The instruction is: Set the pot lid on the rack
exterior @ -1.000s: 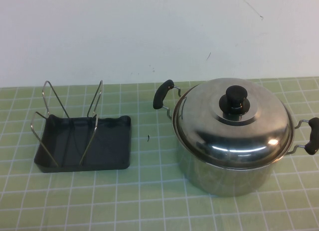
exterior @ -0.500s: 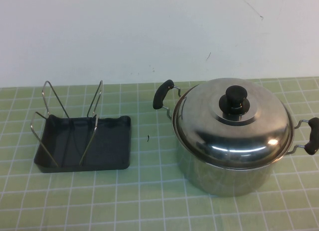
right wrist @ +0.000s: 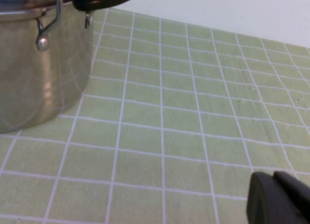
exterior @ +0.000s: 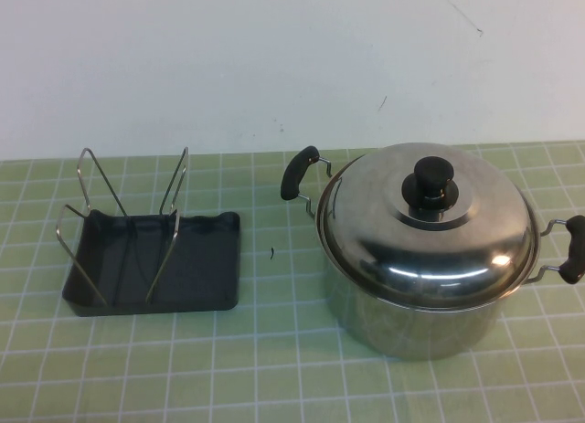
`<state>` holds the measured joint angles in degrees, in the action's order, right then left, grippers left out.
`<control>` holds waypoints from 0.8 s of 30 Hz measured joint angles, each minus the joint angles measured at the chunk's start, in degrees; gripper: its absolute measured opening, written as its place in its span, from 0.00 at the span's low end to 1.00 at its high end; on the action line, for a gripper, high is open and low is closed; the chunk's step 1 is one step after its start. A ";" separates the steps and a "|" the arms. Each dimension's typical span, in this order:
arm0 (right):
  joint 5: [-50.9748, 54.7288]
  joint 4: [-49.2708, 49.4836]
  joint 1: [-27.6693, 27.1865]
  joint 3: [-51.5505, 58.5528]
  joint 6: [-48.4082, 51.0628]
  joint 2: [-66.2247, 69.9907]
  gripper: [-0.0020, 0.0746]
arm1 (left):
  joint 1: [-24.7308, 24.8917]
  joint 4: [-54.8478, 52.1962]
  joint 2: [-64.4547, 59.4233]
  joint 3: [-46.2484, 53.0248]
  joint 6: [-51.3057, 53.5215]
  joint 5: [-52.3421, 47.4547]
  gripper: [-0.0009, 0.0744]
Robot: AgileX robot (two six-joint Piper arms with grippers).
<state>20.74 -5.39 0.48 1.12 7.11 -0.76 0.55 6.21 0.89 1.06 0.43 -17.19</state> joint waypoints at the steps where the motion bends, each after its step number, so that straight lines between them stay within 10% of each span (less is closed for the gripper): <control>1: -0.22 0.00 0.00 0.00 0.00 0.00 0.02 | 0.00 0.00 0.00 0.00 0.00 0.48 0.01; 24: -51.54 3.48 0.00 0.50 0.70 0.00 0.02 | 0.00 -0.32 0.00 0.11 0.39 59.21 0.01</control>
<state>-30.81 -1.91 0.48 1.62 7.82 -0.76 0.55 5.89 0.89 1.17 0.82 42.01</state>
